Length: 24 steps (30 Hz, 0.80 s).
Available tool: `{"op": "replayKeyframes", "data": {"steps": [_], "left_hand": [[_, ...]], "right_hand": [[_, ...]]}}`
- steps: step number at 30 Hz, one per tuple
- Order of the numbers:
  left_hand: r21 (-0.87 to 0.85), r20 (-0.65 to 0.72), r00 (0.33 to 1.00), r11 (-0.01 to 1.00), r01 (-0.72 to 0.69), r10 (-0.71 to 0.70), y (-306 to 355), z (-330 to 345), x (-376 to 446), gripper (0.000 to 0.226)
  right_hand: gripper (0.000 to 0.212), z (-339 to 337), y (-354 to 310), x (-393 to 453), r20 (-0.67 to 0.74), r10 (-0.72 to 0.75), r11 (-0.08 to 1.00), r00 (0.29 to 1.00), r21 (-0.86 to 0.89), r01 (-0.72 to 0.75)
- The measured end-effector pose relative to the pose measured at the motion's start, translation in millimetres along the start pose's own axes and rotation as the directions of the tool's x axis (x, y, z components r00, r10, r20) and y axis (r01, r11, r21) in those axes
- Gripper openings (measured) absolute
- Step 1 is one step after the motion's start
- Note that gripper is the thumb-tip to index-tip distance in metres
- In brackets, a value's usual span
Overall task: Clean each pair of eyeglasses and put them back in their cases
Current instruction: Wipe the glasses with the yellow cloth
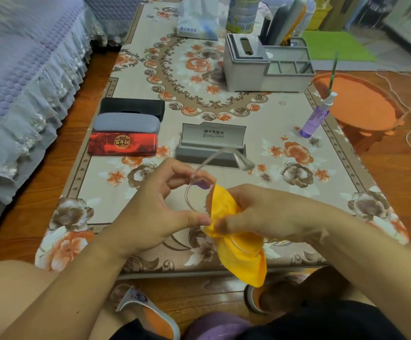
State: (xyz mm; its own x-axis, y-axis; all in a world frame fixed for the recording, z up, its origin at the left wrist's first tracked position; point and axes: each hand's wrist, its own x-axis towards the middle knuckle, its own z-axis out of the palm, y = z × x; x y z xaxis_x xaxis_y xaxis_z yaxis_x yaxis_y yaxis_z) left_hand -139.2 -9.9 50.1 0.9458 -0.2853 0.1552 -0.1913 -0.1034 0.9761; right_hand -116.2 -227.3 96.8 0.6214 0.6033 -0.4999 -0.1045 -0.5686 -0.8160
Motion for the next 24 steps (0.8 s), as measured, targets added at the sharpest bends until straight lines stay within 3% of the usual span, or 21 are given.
{"op": "replayKeyframes", "data": {"steps": [5,10,16,19,22,24], "left_hand": [[-0.008,0.001,1.000,1.000,-0.016,0.016,3,0,1,0.059],[-0.029,0.005,1.000,0.999,-0.018,0.018,7,-2,-1,0.058],[-0.060,0.010,1.000,0.998,-0.009,0.010,5,-4,-2,0.064],[-0.065,0.004,1.000,0.998,-0.016,0.016,8,-4,-1,0.067],[-0.107,0.007,1.000,0.994,0.004,-0.003,7,-6,-1,0.071],[-0.140,0.018,1.000,0.990,0.024,-0.021,5,-9,0,0.069]], "right_hand": [[0.029,-4,5,1,0.024,0.064,0.983,0.998,0.170,-0.067],[0.036,-15,18,-8,0.184,0.013,0.844,0.983,0.525,-0.110],[0.018,-15,23,-4,0.210,-0.075,0.827,0.975,0.559,-0.056],[0.026,-11,16,-4,0.211,-0.157,0.872,0.965,0.489,0.035],[0.010,-10,11,-3,0.159,-0.195,0.916,0.968,0.381,0.122],[0.017,-12,12,-2,0.165,-0.199,0.926,0.966,0.354,0.130]]}}
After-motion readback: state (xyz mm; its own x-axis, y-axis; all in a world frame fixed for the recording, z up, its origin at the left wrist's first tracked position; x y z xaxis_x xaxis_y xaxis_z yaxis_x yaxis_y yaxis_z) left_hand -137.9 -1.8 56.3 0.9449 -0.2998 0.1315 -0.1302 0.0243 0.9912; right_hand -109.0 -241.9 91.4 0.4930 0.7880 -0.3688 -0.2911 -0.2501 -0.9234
